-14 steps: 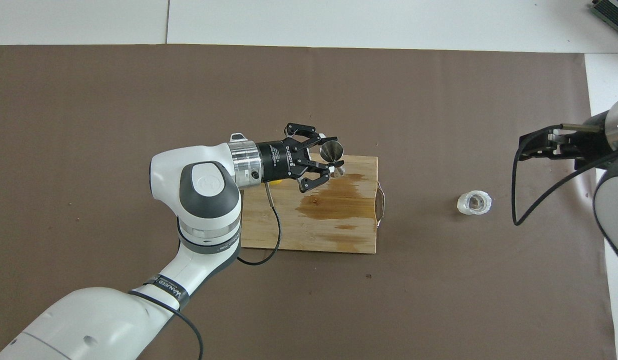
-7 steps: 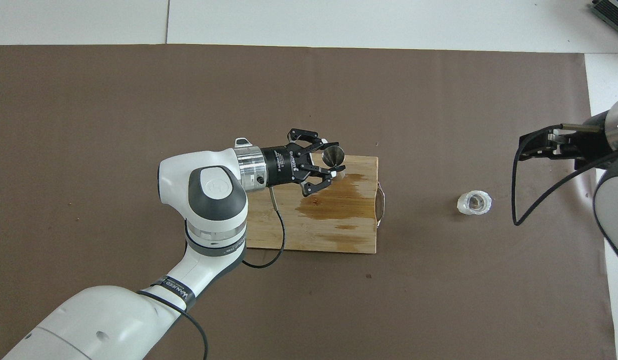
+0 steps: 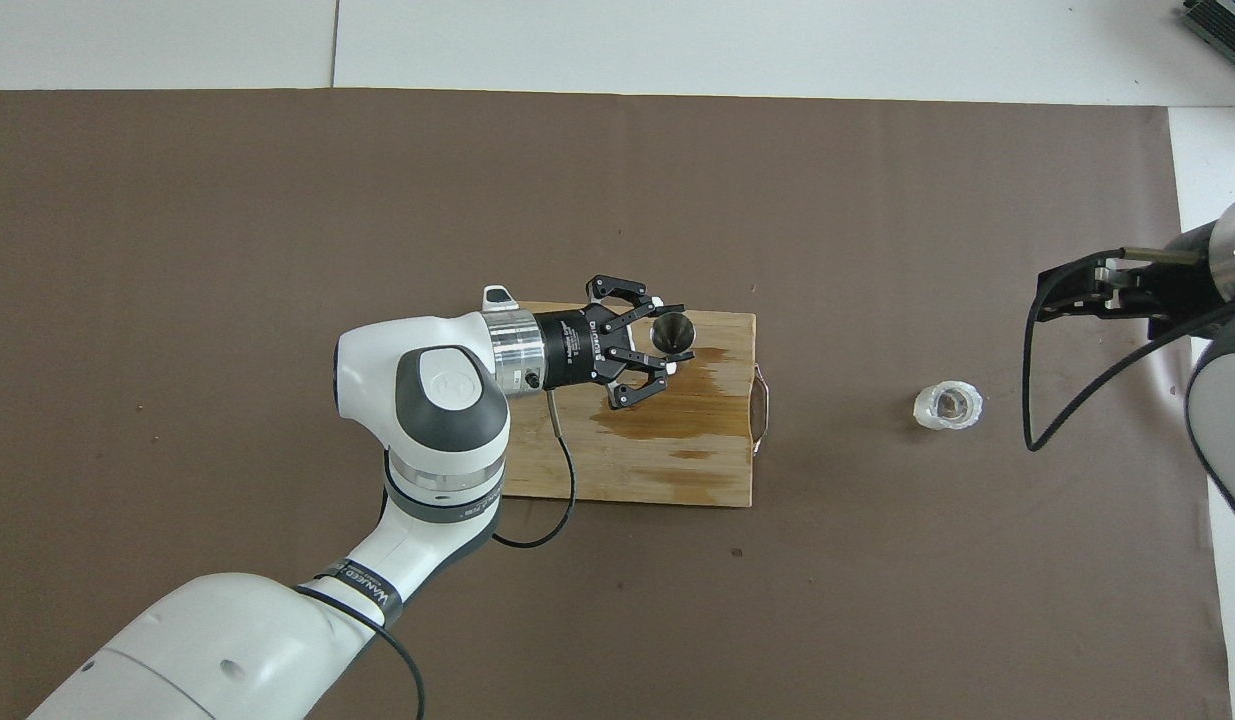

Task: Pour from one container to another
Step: 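Lower the metal cup onto the cutting board and open the left gripper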

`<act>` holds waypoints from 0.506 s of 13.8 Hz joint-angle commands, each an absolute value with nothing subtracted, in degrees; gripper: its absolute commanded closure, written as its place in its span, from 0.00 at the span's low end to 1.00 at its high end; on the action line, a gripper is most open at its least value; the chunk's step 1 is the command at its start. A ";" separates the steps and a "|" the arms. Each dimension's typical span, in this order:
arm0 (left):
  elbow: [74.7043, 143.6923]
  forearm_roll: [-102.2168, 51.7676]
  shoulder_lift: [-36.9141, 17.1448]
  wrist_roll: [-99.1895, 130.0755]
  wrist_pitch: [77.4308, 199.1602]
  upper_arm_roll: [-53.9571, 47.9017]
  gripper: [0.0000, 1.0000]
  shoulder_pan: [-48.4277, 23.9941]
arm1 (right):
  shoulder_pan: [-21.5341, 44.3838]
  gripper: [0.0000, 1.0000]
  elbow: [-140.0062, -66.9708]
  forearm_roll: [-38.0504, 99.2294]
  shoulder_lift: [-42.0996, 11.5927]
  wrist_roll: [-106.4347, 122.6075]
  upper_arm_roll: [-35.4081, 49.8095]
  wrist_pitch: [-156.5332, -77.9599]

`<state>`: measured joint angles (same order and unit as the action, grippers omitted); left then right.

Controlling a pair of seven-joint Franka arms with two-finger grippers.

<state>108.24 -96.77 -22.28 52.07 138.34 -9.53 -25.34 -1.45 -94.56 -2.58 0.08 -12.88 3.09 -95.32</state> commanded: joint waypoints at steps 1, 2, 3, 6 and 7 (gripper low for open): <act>109.07 -98.09 -21.80 49.66 139.48 -8.70 1.00 -26.80 | -2.11 0.00 -95.10 -2.02 0.88 -12.13 3.34 -94.66; 109.07 -98.00 -21.80 49.66 140.00 -8.70 1.00 -26.89 | -2.11 0.00 -95.10 -2.02 0.88 -12.22 3.34 -94.66; 109.16 -97.82 -21.80 49.57 140.27 -8.70 1.00 -26.98 | -2.11 0.00 -95.01 -2.02 0.88 -12.13 3.34 -94.66; 109.16 -97.73 -21.80 48.35 140.36 -8.70 0.96 -27.33 | -2.11 0.00 -95.01 -2.02 0.88 -12.13 3.34 -94.66; 109.33 -97.65 -21.80 47.90 140.36 -8.70 0.87 -27.33 | -2.11 0.00 -95.01 -2.02 0.88 -12.13 3.34 -94.66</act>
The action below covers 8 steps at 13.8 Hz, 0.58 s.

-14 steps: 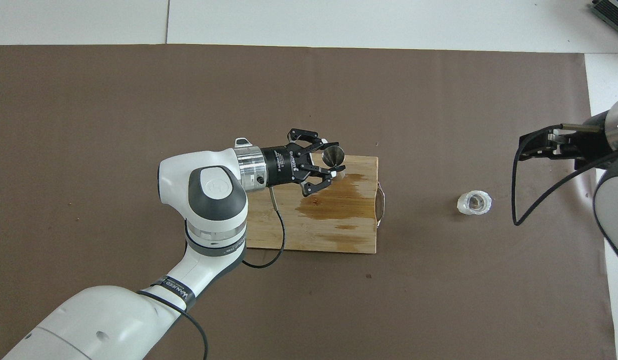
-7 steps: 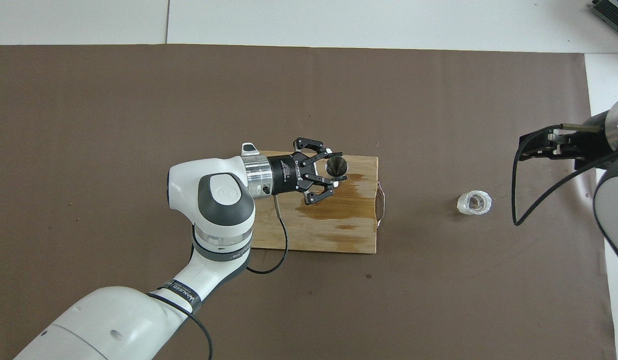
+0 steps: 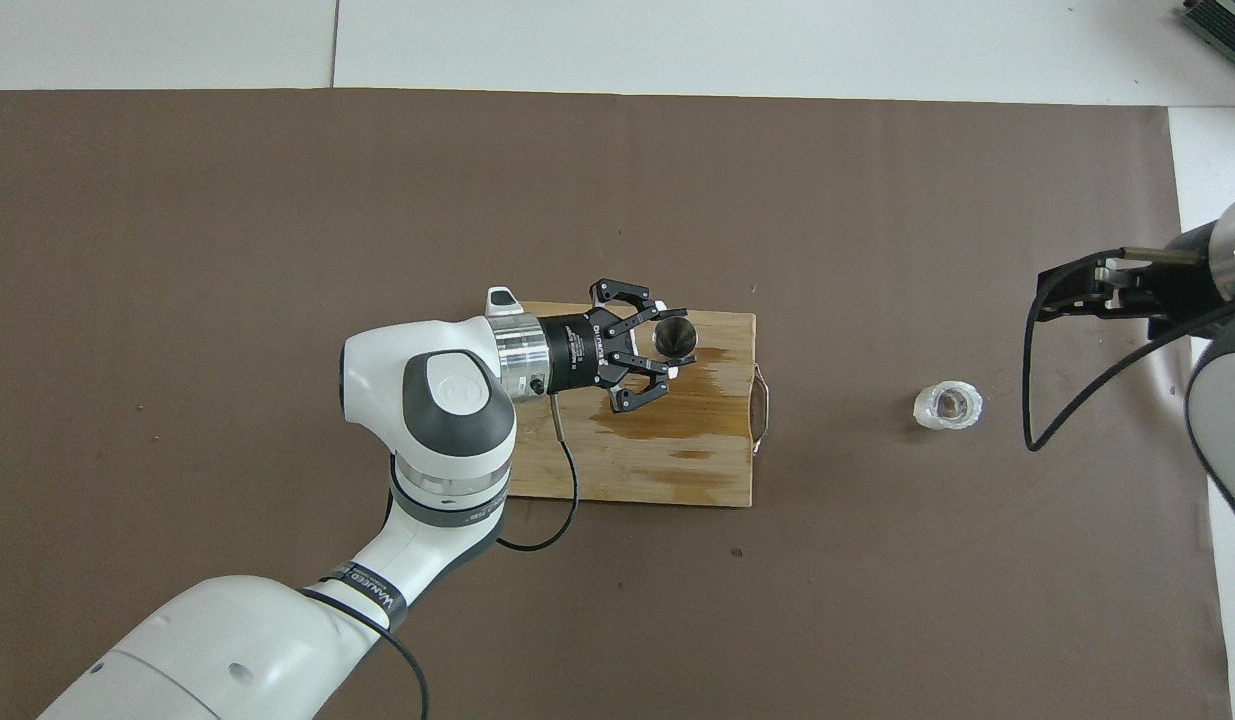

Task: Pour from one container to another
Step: 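Lower the metal cup onto the cutting board and open the left gripper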

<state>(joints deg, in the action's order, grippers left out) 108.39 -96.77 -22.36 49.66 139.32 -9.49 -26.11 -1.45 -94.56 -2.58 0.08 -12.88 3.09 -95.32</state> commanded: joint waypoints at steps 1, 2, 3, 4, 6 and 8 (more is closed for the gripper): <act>109.42 -97.65 -21.71 47.64 140.27 -8.70 0.79 -27.33 | -2.11 0.00 -95.10 -2.02 0.88 -12.13 3.34 -94.66; 109.34 -97.65 -21.71 47.55 140.10 -8.70 0.70 -27.33 | -2.11 0.00 -95.10 -2.02 0.88 -12.13 3.34 -94.66; 109.34 -97.47 -21.71 47.46 140.10 -8.70 0.61 -27.42 | -2.11 0.00 -95.01 -2.02 0.88 -12.13 3.34 -94.66; 109.42 -97.38 -21.71 46.85 140.01 -8.70 0.56 -27.86 | -2.11 0.00 -95.10 -2.02 0.88 -12.13 3.34 -94.66; 109.51 -97.38 -21.71 44.92 140.01 -8.70 0.44 -27.95 | -2.11 0.00 -95.01 -2.02 0.88 -12.13 3.34 -94.66; 109.42 -97.38 -21.71 44.48 140.10 -8.70 0.36 -28.04 | -2.11 0.00 -95.10 -2.02 0.88 -12.13 3.34 -94.66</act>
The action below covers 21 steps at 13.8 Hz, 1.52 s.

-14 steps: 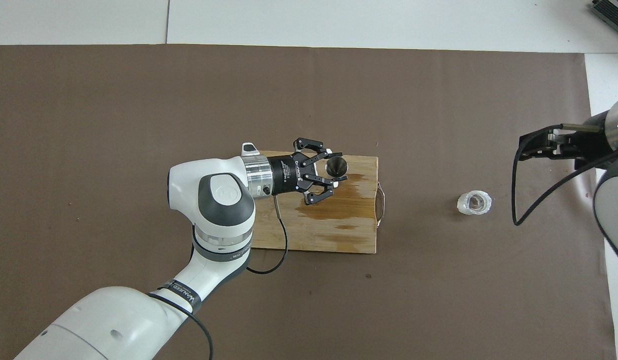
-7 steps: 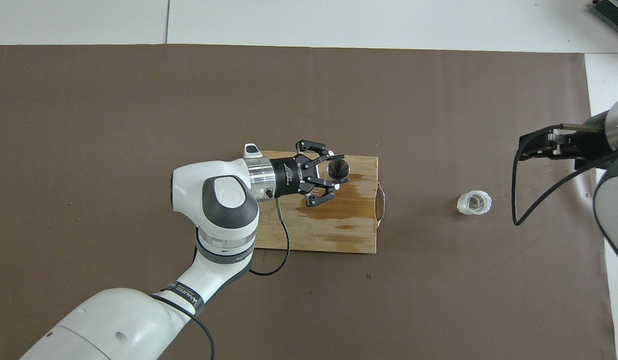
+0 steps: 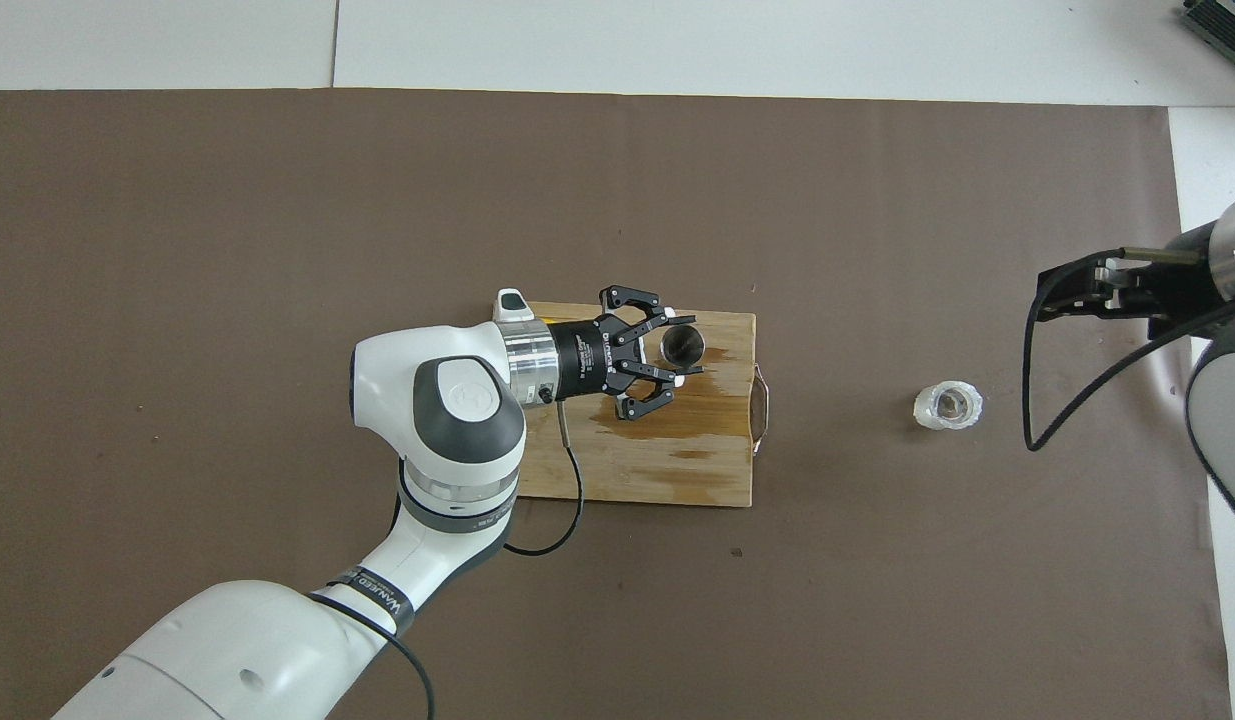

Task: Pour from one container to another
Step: 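Lower the metal cup onto the cutting board and open the left gripper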

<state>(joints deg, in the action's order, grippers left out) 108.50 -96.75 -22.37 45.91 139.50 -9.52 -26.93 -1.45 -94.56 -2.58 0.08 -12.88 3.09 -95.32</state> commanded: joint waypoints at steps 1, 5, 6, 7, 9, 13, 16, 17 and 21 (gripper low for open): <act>109.51 -97.38 -21.71 44.04 140.10 -8.70 0.31 -28.04 | -2.11 0.00 -95.01 -2.02 0.88 -12.13 3.34 -94.66; 109.42 -97.38 -20.92 44.03 139.40 -8.79 0.00 -28.39 | -2.11 0.00 -95.01 -2.02 0.88 -12.13 3.34 -94.66; 109.42 -97.38 -20.40 44.29 138.79 -8.79 0.00 -28.48 | -2.11 0.00 -95.10 -2.02 0.88 -12.13 3.34 -94.66; 109.60 -97.38 -19.43 44.47 137.91 -8.79 0.00 -28.39 | -2.11 0.00 -95.01 -2.02 0.88 -12.13 3.34 -94.66; 109.60 -97.38 -17.41 47.26 136.76 -8.79 0.00 -27.86 | -2.11 0.00 -95.10 -2.02 0.88 -12.13 3.34 -94.66; 110.65 -97.03 -13.02 53.43 132.46 -7.91 0.00 -26.55 | -2.11 0.00 -95.01 -2.02 0.88 -12.13 3.34 -94.66; 110.48 -88.28 -10.29 60.44 125.80 -7.91 0.00 -21.90 | -2.11 0.00 -95.10 -2.02 0.88 -12.13 3.34 -94.66; 110.04 -84.24 -9.67 61.95 123.34 -7.82 0.00 -20.67 | -2.11 0.00 -95.01 -2.02 0.88 -12.13 3.34 -94.66; 108.02 -64.64 -8.27 62.23 117.00 -7.38 0.00 -17.23 | -2.11 0.00 -95.10 -2.02 0.88 -12.13 3.34 -94.66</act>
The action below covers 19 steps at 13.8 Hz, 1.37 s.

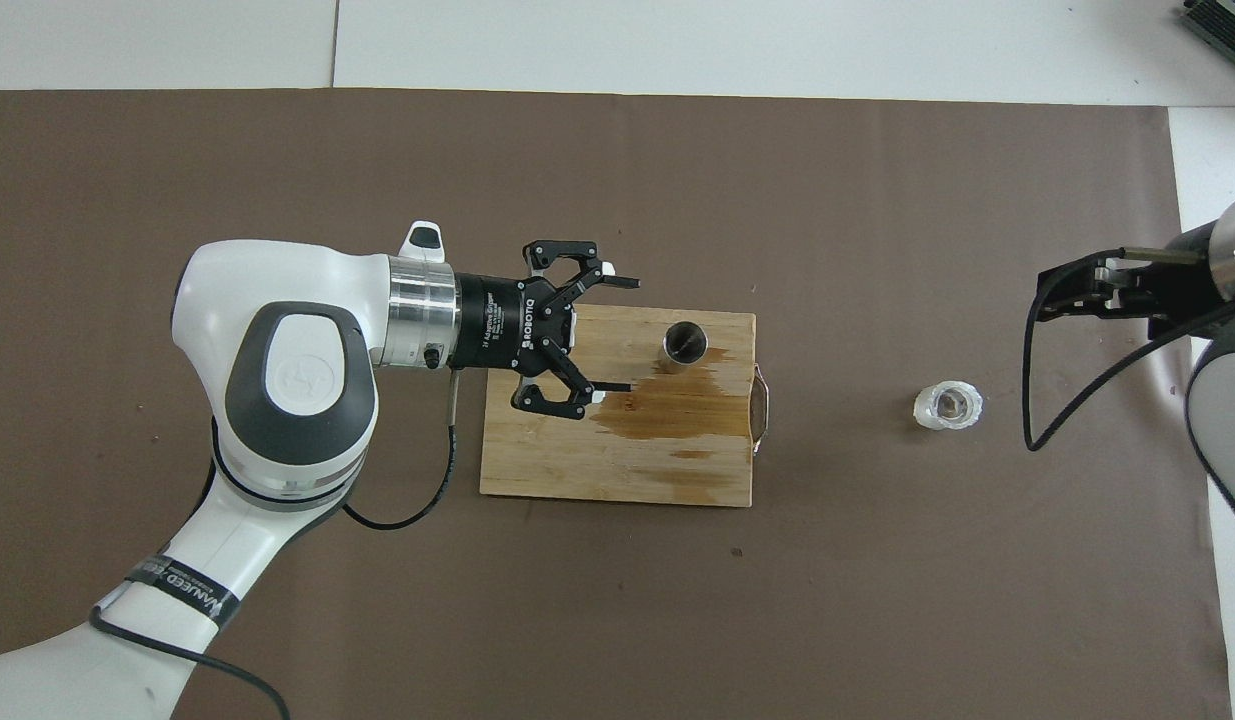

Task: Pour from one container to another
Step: 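Withdraw the left gripper while the right gripper reaches the clear glass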

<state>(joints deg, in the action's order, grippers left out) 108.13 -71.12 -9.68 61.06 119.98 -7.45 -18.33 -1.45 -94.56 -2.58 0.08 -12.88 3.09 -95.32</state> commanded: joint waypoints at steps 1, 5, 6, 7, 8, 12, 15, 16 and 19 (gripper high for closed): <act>107.84 -61.03 -7.91 62.14 115.07 -7.38 0.00 -15.92 | -2.11 0.00 -95.10 -2.02 0.88 -12.13 3.34 -94.66; 105.65 -44.87 -7.21 61.18 110.05 -7.38 0.00 -13.63 | -2.20 0.00 -95.18 -2.02 0.97 -12.04 3.25 -93.96; 103.82 -38.65 -7.29 60.04 108.73 -7.56 0.00 -13.54 | -2.20 0.00 -95.19 -2.02 1.05 -11.95 3.25 -93.35; 101.88 -33.10 -7.73 58.99 107.85 -7.65 0.00 -13.62 | -2.20 0.00 -95.53 -1.93 1.05 -10.65 3.25 -93.34; 100.91 -31.22 -7.91 58.02 108.02 -7.73 0.00 -13.71 | -2.28 0.00 -96.06 -1.50 1.23 -5.76 3.16 -93.25; 101.69 -28.84 -7.12 43.20 108.28 -7.38 0.00 -12.75 | -3.16 0.00 -102.81 -0.70 4.82 19.29 3.08 -93.43; 101.51 -17.96 -5.20 35.18 108.11 -7.21 0.00 -11.87 | -4.83 0.00 -110.80 3.59 8.51 39.14 2.99 -98.50; 101.51 -14.62 -4.05 33.16 107.93 -7.12 0.00 -11.43 | -4.75 0.00 -113.53 3.52 9.66 44.94 2.99 -100.79; 101.69 -6.43 -1.33 27.63 107.49 -7.12 0.00 -9.42 | -4.83 0.00 -119.78 3.69 10.81 63.56 2.99 -107.72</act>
<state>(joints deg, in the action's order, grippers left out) 101.06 -10.38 -4.25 32.04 109.23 -6.94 -11.29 -4.23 -113.83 2.28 8.02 52.09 2.82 -102.43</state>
